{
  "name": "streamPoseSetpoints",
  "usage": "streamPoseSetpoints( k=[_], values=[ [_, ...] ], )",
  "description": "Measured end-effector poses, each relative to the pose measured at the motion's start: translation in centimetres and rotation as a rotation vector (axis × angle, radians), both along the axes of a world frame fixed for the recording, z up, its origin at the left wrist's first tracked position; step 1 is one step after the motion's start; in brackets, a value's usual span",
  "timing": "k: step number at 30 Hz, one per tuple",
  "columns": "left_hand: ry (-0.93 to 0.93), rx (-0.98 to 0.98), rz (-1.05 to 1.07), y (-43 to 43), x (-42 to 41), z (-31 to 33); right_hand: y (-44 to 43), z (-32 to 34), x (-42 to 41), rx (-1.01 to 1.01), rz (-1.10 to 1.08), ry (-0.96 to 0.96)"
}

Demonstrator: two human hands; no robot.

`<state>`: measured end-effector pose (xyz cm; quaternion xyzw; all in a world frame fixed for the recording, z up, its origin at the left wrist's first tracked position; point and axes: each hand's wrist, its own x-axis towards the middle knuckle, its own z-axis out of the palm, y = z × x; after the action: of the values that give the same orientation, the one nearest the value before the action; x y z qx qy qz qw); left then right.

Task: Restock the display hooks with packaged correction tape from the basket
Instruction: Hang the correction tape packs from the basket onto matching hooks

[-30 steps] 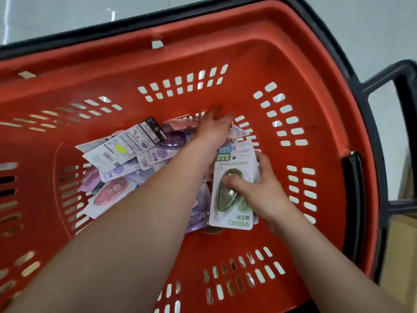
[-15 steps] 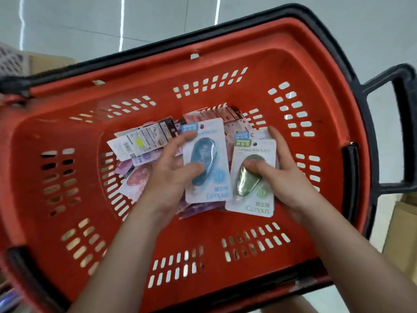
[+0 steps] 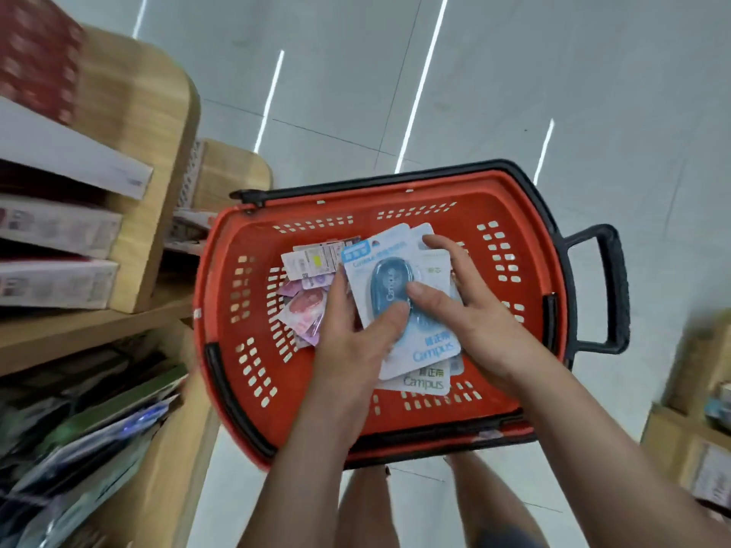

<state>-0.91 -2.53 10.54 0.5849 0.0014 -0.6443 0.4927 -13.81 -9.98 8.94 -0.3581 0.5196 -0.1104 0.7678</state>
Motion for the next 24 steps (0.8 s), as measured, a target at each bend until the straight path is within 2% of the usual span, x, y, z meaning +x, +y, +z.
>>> streamPoseSetpoints(
  k=[5,11,14,18,21,24],
  values=[
    [0.008,0.011,0.152,1.1,-0.4,9.3,0.7,9.2,1.7,-0.070,0.114,-0.017],
    [-0.132,0.040,0.473,4.3,-3.0,21.8,2.2,21.2,0.6,-0.125,0.378,-0.130],
    [-0.141,0.023,0.582,6.1,-4.5,27.4,3.1,26.5,-0.1,-0.269,0.588,-0.167],
    [-0.073,-0.056,0.713,9.6,-5.2,33.8,5.1,33.1,0.6,-0.400,0.742,-0.267],
    [-0.145,-0.123,0.794,13.1,-5.4,38.2,8.3,37.6,1.6,-0.346,0.766,-0.398],
    [-0.352,-0.093,0.899,17.2,-5.5,41.8,12.2,40.8,2.9,-0.185,0.782,-0.481]
  ],
)
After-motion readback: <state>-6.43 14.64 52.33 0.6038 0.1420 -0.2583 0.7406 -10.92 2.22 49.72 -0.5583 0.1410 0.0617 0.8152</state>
